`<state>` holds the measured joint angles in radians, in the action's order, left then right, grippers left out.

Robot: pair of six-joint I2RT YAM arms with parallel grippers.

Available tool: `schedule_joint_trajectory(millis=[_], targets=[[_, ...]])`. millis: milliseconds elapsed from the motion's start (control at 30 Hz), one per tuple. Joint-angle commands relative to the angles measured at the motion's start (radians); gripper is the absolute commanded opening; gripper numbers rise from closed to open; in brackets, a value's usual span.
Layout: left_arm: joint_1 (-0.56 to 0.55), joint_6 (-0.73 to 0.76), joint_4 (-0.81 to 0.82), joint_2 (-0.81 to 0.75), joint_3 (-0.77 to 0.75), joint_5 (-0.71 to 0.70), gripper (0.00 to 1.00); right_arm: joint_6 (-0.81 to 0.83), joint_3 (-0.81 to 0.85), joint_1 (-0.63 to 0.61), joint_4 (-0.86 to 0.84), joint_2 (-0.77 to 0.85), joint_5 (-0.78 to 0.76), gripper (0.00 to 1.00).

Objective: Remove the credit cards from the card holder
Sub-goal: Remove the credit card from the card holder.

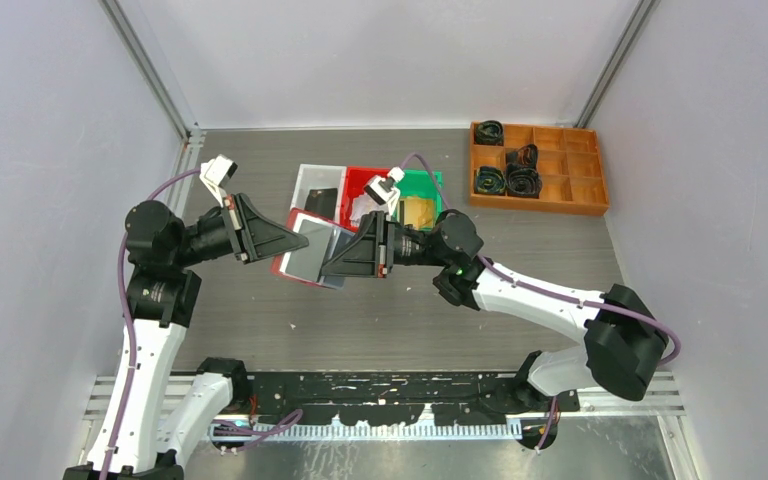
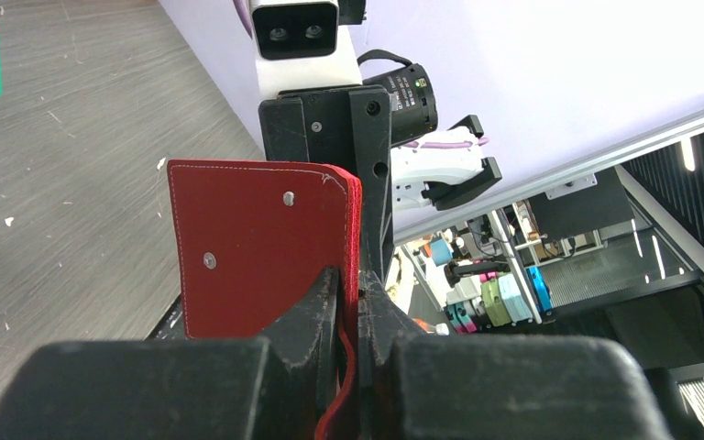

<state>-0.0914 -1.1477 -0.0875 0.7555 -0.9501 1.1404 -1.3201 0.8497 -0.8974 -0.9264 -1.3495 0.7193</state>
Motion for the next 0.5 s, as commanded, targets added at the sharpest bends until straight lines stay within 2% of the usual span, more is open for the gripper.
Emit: schedule_joint_trajectory(millis=[0,333,467], targets=[[0.002,-0.002,0.034,-0.009,-0.052,-0.004,0.00,0.020,0.052,-0.006,-0.045,0.007,-0.012,0.28],[0.002,0.004,0.029,-0.013,-0.056,0.002,0.00,0.001,0.019,-0.003,-0.095,0.013,-0.031,0.01],[0.001,0.005,0.025,-0.011,-0.062,0.003,0.00,-0.002,-0.023,0.001,-0.107,0.035,-0.039,0.01]])
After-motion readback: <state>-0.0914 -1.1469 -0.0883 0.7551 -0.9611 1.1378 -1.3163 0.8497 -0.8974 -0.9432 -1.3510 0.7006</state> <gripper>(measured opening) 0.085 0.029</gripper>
